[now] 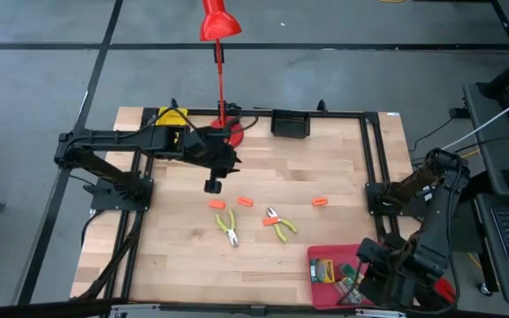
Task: Pick & Place School Supplies
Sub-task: Put the orange eraser into the black bin
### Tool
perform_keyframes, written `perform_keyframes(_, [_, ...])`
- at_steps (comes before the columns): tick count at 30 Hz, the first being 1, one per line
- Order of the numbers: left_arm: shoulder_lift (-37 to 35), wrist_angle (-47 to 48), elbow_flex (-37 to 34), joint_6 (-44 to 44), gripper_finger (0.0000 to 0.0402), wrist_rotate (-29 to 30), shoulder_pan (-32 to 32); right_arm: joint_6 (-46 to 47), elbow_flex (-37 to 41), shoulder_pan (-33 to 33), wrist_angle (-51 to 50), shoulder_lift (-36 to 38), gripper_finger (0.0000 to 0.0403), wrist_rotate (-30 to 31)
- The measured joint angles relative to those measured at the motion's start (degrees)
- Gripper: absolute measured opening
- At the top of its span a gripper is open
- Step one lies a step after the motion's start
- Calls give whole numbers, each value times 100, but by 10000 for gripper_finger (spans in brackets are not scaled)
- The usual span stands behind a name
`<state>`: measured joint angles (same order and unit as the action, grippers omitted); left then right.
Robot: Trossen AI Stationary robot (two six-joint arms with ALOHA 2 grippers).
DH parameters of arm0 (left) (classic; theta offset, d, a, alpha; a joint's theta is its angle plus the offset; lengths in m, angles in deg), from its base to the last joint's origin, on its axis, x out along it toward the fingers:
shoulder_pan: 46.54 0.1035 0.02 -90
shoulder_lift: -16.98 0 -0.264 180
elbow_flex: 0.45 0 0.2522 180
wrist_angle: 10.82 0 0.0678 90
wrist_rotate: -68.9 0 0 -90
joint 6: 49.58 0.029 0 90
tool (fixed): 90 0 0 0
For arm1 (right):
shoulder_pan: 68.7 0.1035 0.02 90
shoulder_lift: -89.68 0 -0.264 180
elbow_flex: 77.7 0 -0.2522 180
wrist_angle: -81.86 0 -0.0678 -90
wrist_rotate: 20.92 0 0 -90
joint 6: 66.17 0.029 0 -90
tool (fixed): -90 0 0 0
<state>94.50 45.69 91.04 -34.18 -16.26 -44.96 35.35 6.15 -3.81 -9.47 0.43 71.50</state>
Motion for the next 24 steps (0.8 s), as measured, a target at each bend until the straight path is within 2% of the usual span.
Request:
perform_keyframes(2, [0, 140, 0, -92, 107, -2, -41, 204, 0, 52, 24, 0, 169, 165])
perform_keyframes(4, [0, 362, 0, -241, 105, -11, -55, 350, 0, 61, 158, 0, 170, 575])
perform_keyframes(8, [-27, 824, -172, -661, 105, -63, -42, 323, 0, -89, 590, 0, 170, 2301])
perform_keyframes(10, [-146, 1082, -466, -859, 107, -368, -46, 262, 0, -248, 672, 0, 169, 3034])
perform_keyframes(12, [-330, 1012, -903, -1193, 108, -768, -61, 245, 0, -432, 671, -8, 165, 3475])
perform_keyframes(16, [-597, 277, -2037, -2476, 108, -1462, -237, 134, 2, -824, 637, -11, 157, 4043])
perform_keyframes(18, [-625, -212, -2485, -3414, 106, -1610, -395, 132, 2, -966, 649, -9, 153, 4393])
perform_keyframes(20, [-565, -604, -2754, -4117, 103, -1623, -589, -23, 2, -1104, 650, -11, 150, 4473])
perform_keyframes(22, [-473, -853, -2882, -4194, 98, -1439, -795, -175, 2, -1228, 674, -11, 147, 4357])
perform_keyframes(24, [-369, -1078, -2935, -3459, 94, -1188, -1046, -253, 2, -1314, 691, -11, 147, 4252])
